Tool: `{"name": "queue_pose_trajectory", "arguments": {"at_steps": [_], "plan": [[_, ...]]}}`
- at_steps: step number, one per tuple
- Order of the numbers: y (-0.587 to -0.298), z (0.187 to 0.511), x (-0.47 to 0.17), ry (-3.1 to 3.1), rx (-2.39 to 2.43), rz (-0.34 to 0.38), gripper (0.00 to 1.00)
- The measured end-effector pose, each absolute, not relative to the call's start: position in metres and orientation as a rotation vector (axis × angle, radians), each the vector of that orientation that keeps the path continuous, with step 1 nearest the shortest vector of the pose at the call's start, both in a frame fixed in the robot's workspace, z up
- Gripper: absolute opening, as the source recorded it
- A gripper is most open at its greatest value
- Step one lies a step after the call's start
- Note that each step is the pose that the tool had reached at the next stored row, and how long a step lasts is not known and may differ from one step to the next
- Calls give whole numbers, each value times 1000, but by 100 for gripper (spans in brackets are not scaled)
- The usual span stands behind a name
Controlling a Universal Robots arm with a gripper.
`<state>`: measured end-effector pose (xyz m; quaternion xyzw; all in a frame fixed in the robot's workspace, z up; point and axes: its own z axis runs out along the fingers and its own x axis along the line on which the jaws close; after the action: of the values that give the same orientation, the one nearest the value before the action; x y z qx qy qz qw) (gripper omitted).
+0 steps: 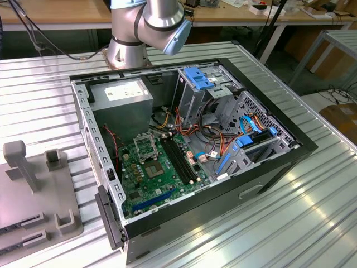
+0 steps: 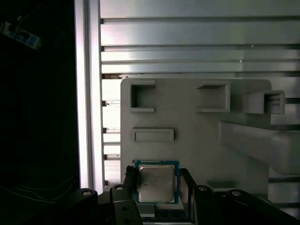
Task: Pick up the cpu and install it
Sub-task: 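Pick up the cpu and move it towards the insertion slot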
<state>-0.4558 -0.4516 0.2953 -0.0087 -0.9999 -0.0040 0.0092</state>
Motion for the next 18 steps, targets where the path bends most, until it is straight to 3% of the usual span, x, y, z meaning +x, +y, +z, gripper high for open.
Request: {"name": "queue_pose_trajectory", "arguments": {"at_steps": [18], "plan": [[-452, 304, -456, -3123, -27, -13, 47]]}}
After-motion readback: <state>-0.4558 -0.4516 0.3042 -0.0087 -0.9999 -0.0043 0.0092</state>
